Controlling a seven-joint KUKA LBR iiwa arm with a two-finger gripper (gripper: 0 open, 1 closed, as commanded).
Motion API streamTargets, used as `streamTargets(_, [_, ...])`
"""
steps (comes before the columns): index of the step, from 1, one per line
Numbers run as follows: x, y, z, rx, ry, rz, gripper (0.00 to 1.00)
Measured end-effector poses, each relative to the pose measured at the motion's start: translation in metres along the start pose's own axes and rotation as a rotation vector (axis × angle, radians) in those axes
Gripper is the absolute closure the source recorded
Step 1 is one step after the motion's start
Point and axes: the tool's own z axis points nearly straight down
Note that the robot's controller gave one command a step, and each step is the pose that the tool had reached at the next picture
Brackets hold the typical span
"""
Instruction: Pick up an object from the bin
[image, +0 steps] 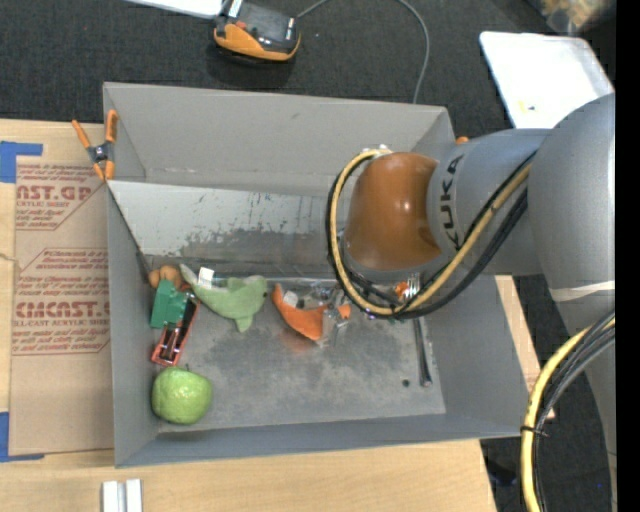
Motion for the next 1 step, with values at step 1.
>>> streamTargets(1, [-0.0017,0.0010,0.0000,0.001,-0.001,0.001,1.00])
